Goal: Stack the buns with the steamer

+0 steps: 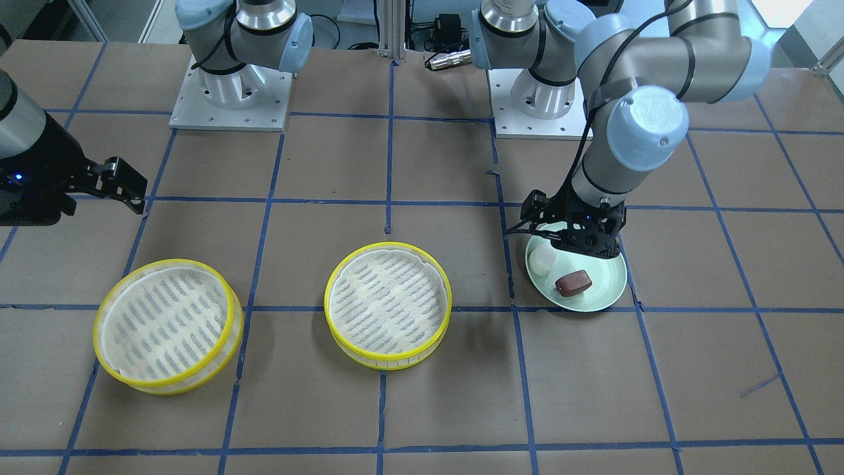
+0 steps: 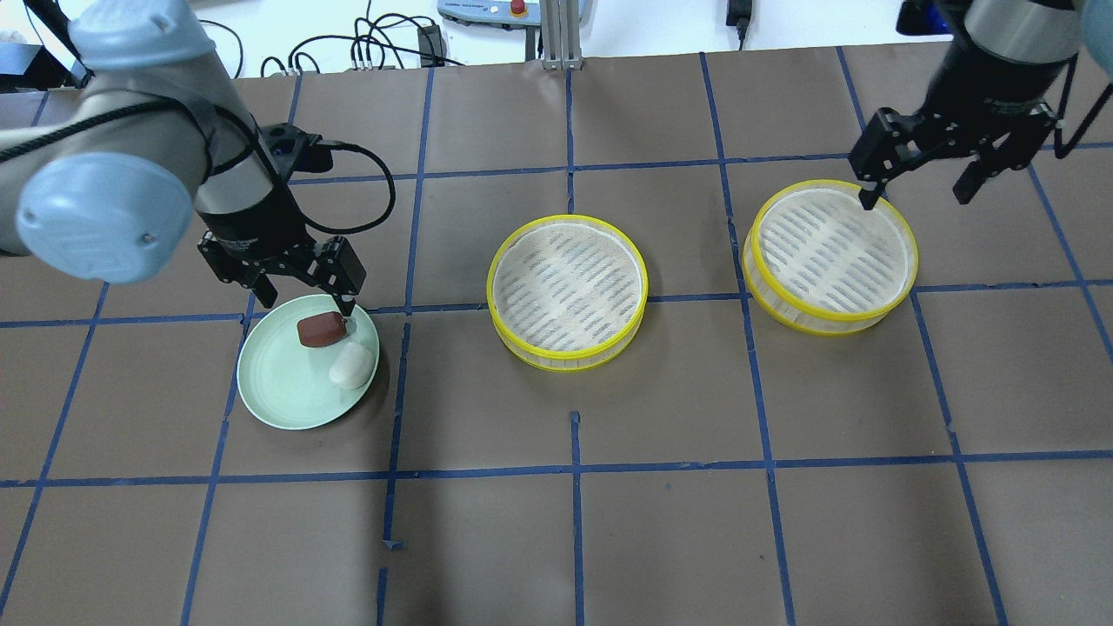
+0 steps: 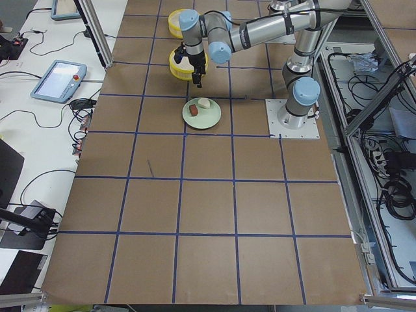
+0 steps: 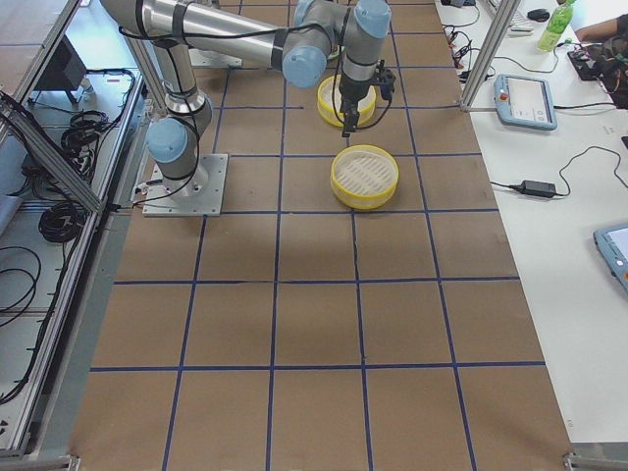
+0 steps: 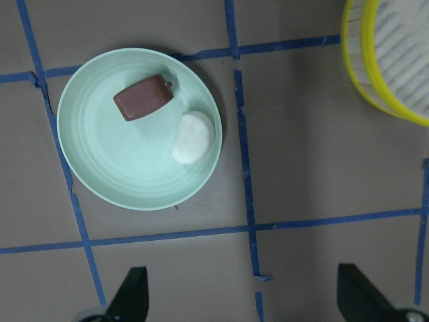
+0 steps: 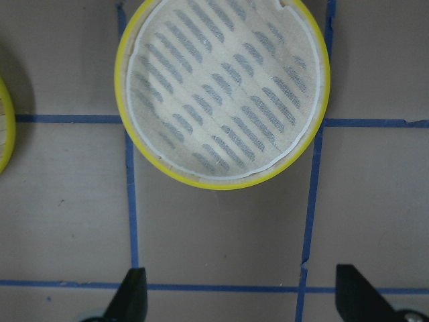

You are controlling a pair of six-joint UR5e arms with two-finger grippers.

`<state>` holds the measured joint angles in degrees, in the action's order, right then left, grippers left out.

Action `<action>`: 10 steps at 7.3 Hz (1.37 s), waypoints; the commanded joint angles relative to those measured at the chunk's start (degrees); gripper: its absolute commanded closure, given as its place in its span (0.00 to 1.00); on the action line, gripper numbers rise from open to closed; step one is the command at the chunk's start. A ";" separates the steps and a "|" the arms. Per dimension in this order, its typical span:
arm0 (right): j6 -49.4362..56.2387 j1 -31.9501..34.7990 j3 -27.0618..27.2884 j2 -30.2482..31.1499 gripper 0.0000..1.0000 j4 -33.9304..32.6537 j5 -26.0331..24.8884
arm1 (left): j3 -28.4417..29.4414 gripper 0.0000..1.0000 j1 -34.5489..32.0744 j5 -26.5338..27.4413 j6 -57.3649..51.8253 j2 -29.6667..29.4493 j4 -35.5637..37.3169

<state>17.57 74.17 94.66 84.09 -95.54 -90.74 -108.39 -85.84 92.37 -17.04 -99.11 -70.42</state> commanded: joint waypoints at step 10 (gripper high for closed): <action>6.42 -6.06 7.74 -18.17 0.20 -29.79 -0.67 | -3.33 1.00 3.21 0.27 -2.73 -6.45 7.50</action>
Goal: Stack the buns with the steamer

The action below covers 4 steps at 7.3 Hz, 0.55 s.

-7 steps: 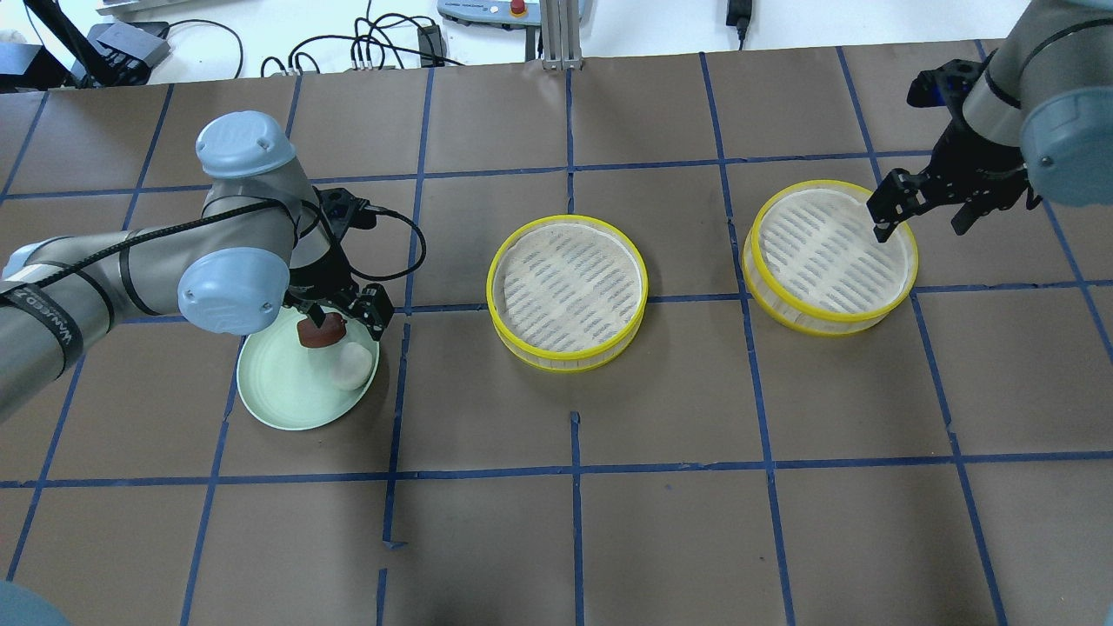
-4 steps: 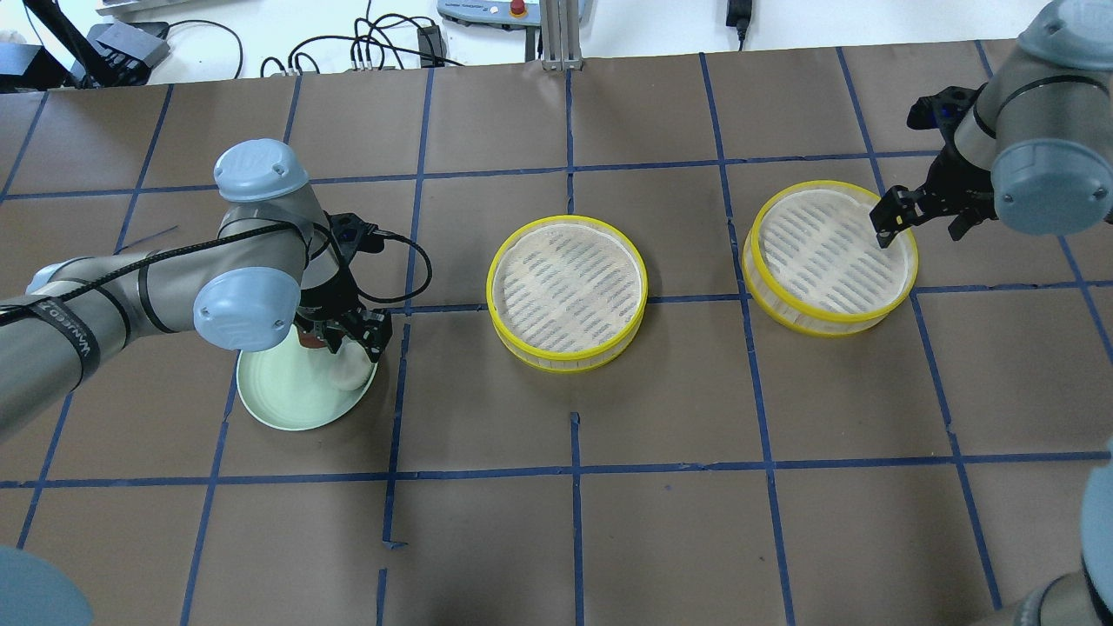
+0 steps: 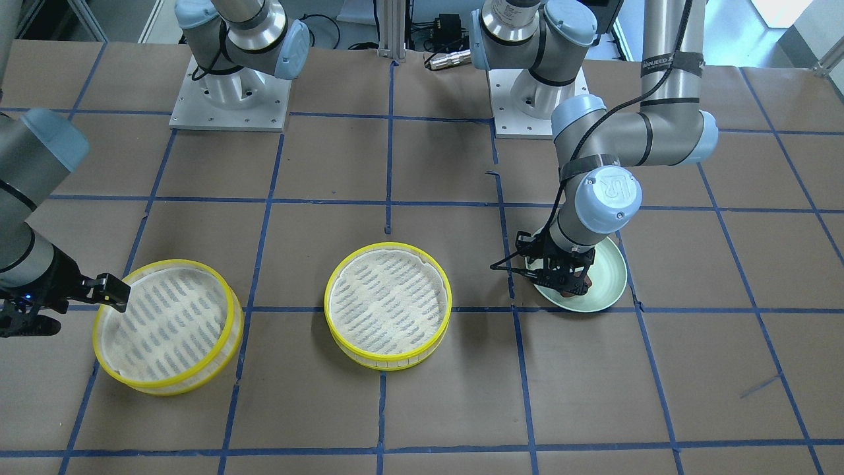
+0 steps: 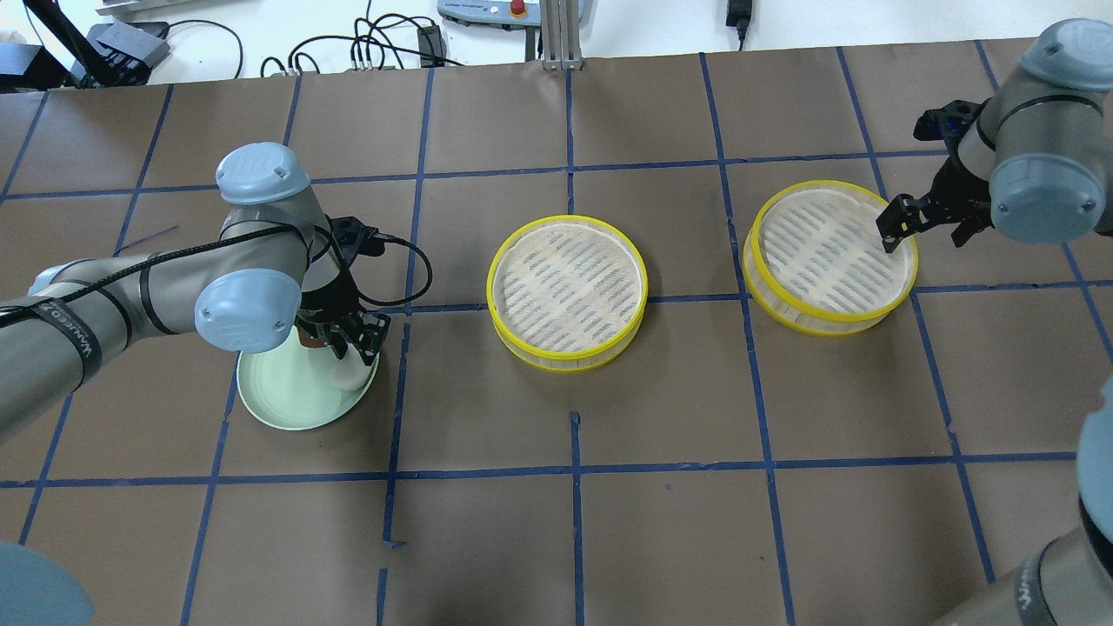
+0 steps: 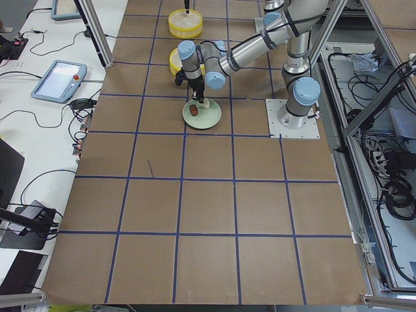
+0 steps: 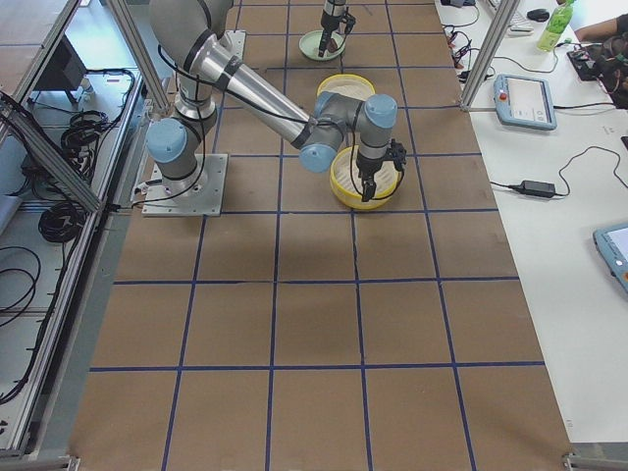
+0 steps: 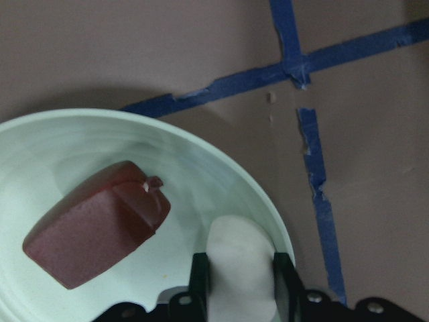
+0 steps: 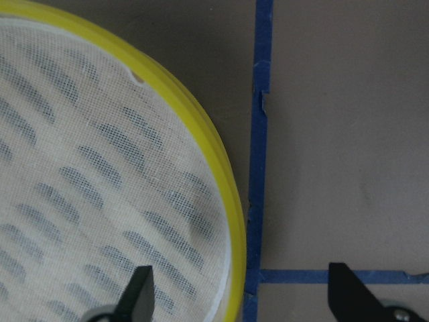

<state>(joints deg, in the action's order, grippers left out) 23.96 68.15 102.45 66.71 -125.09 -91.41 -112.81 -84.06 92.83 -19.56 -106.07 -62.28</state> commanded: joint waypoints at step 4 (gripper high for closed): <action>-0.06 -0.03 -0.49 -1.06 0.90 -0.24 0.01 | 11.90 1.00 -0.05 -21.69 22.13 0.69 -11.99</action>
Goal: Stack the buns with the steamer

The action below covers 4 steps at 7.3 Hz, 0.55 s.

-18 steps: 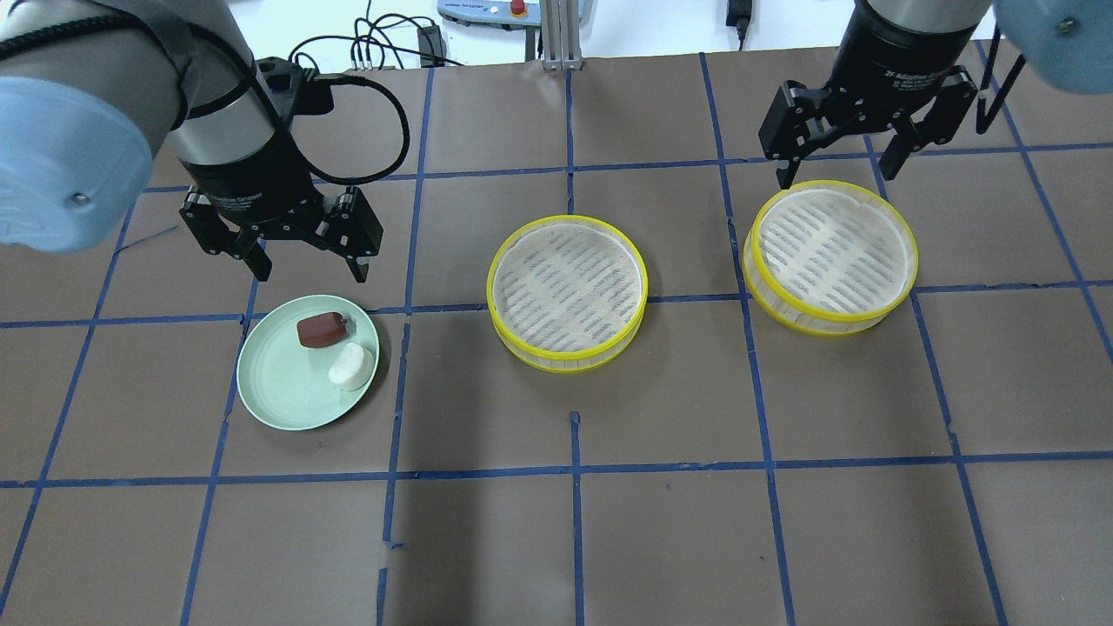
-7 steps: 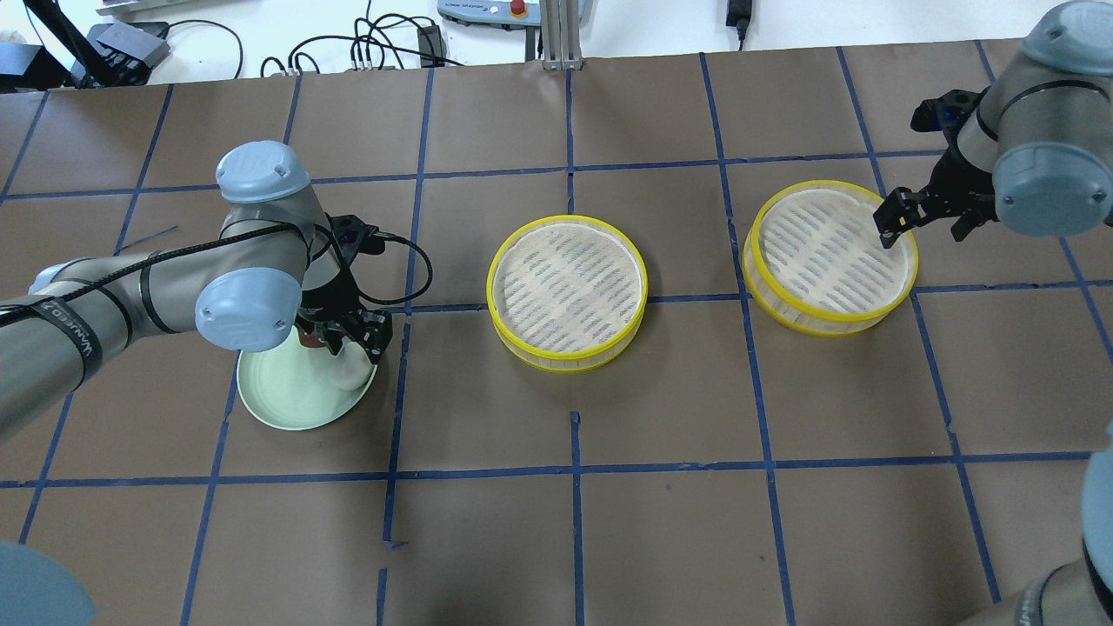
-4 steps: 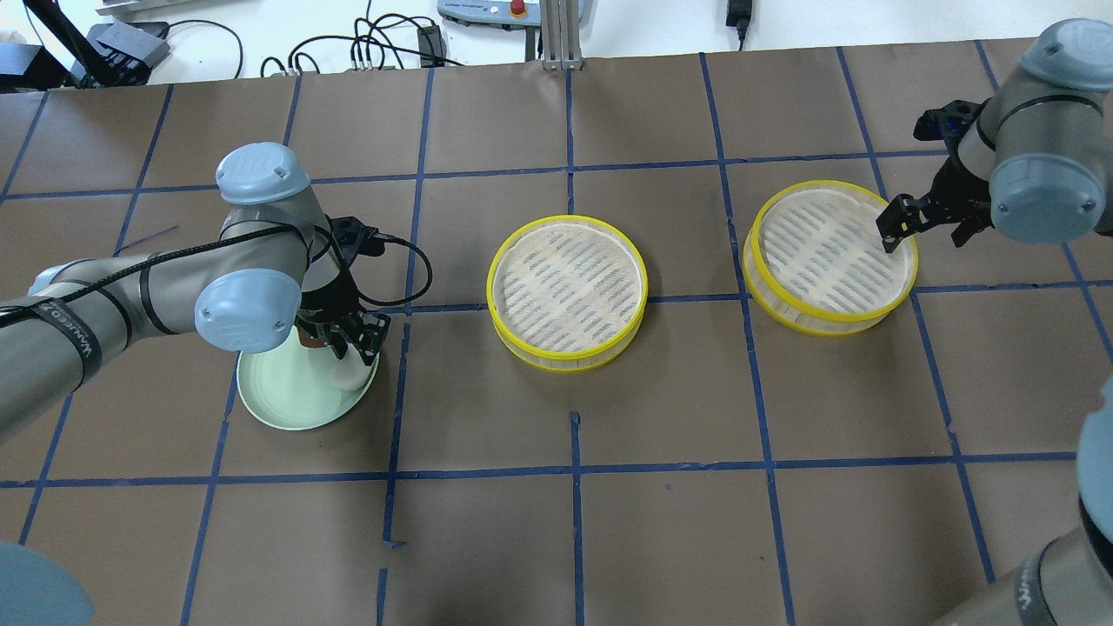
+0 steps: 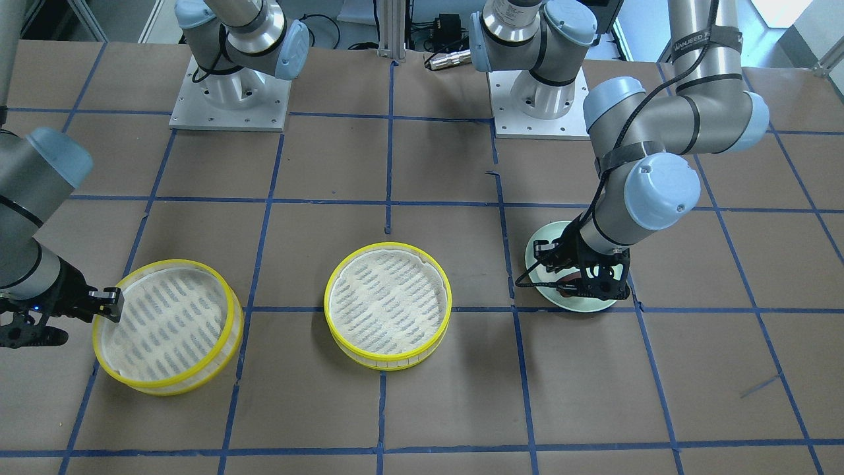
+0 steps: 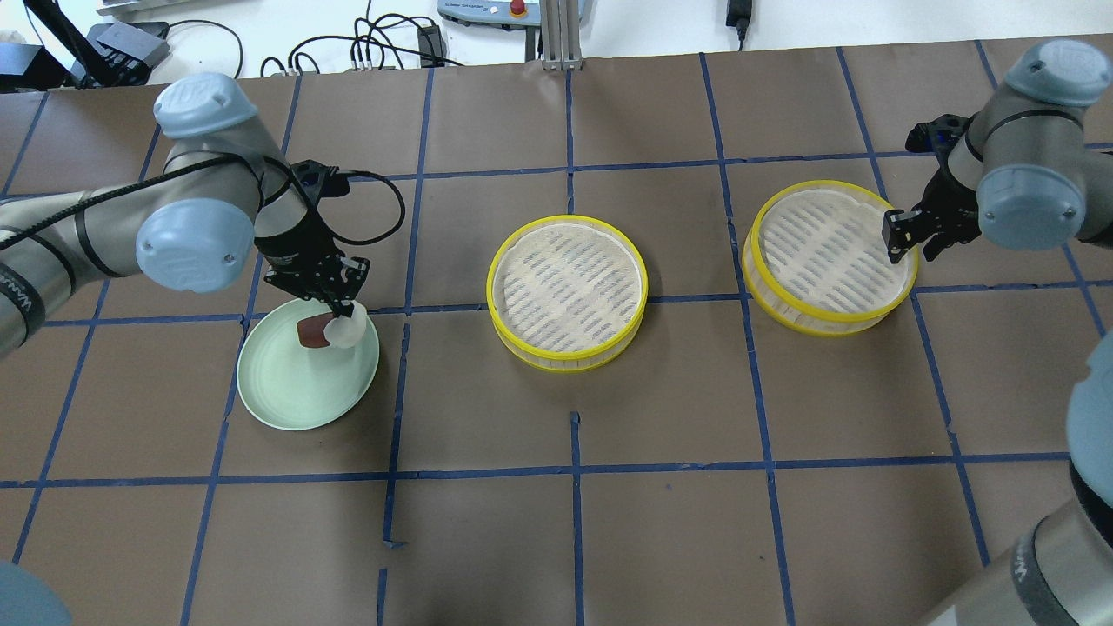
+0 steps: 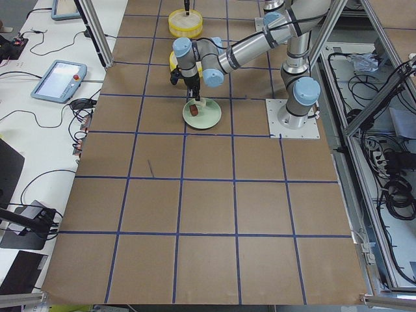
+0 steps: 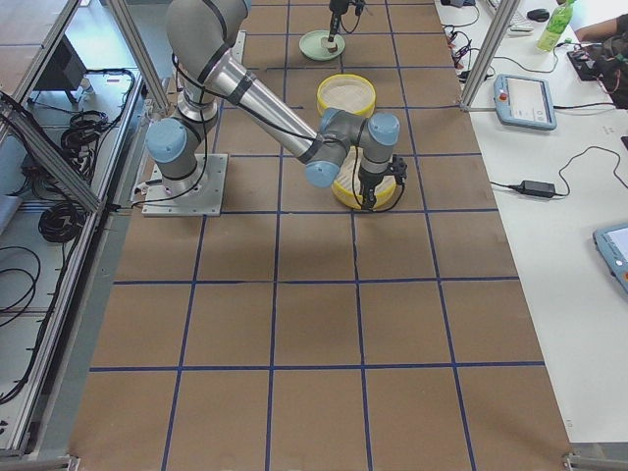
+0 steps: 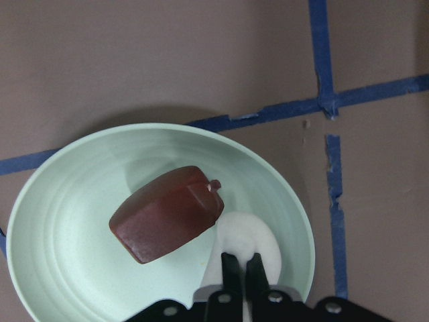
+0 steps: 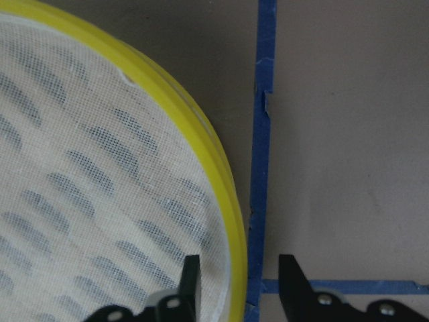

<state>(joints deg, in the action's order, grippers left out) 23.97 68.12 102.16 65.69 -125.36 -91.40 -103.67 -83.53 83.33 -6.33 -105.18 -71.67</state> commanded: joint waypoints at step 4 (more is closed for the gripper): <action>-0.85 0.00 -1.08 0.93 0.93 0.38 -0.01 | 3.29 0.92 -11.18 -30.51 40.87 -7.03 12.09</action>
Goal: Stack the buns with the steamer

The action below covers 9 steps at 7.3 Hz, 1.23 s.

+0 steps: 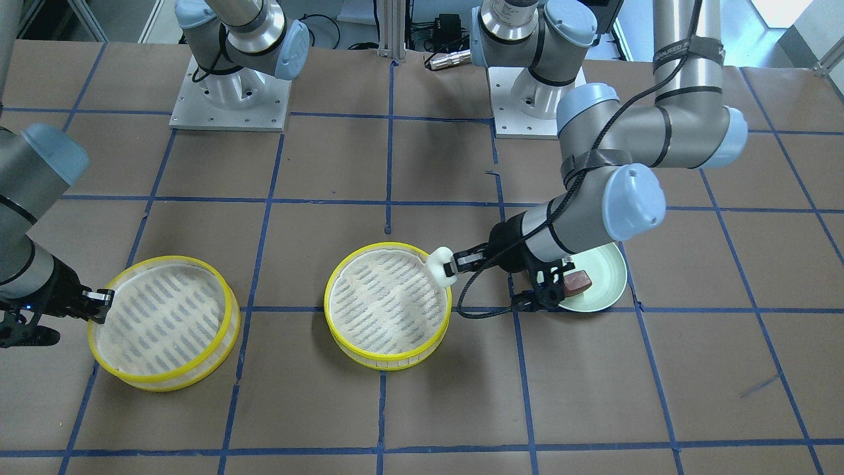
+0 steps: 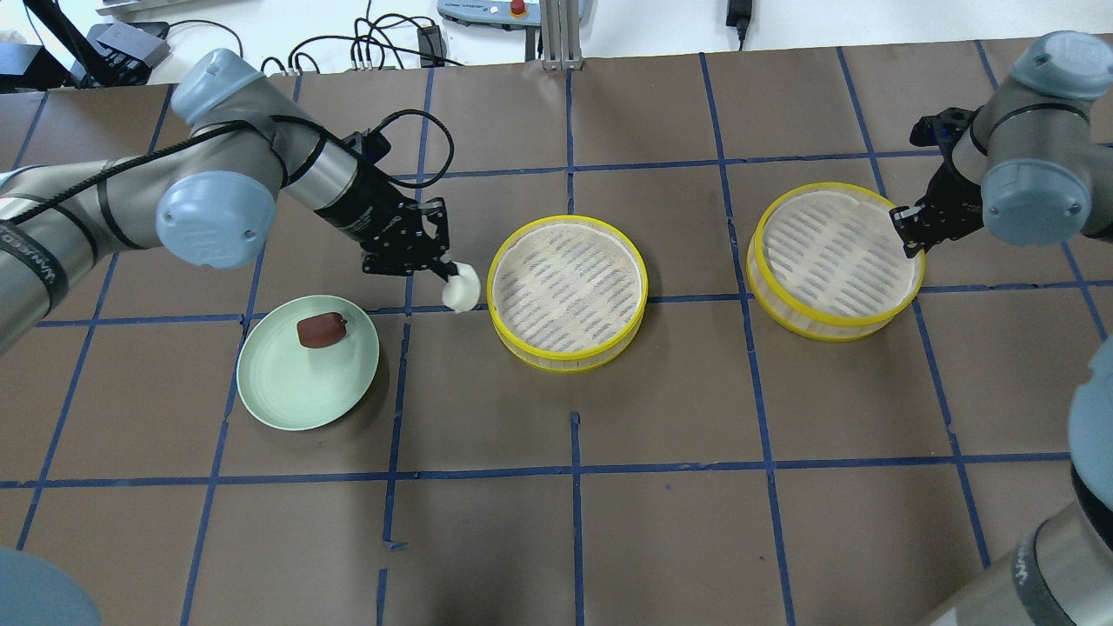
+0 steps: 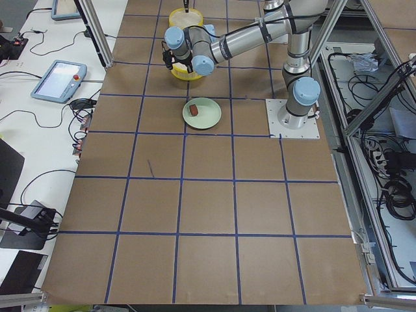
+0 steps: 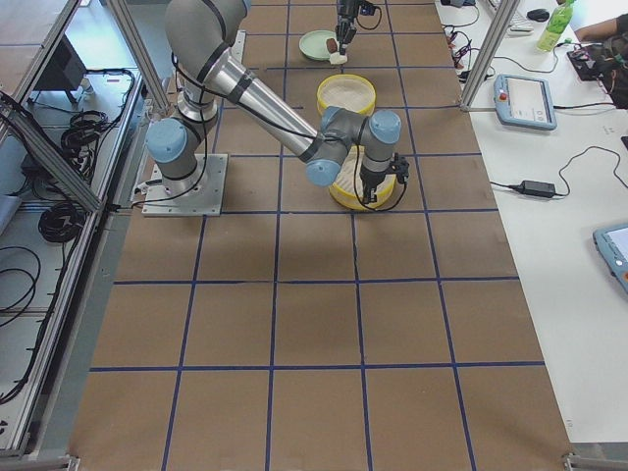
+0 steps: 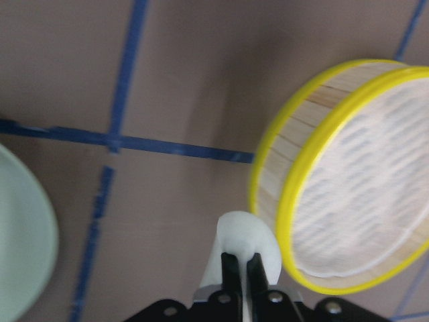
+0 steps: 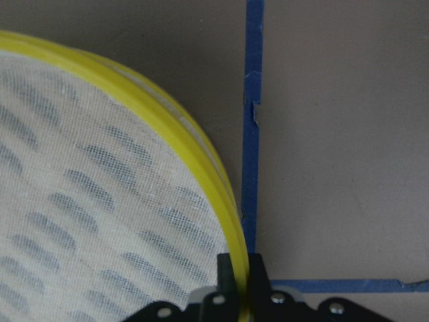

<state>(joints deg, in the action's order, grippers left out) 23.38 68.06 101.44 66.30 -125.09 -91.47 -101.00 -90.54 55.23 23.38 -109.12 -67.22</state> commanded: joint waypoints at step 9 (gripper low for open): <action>-40.18 25.23 -8.18 7.53 0.93 14.26 1.38 | 3.28 0.00 -3.60 36.79 -22.75 -1.80 7.73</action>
<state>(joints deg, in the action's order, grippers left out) -6.44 86.02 94.06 74.06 -110.91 -89.90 -96.97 -95.33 81.11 14.05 -111.65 -57.18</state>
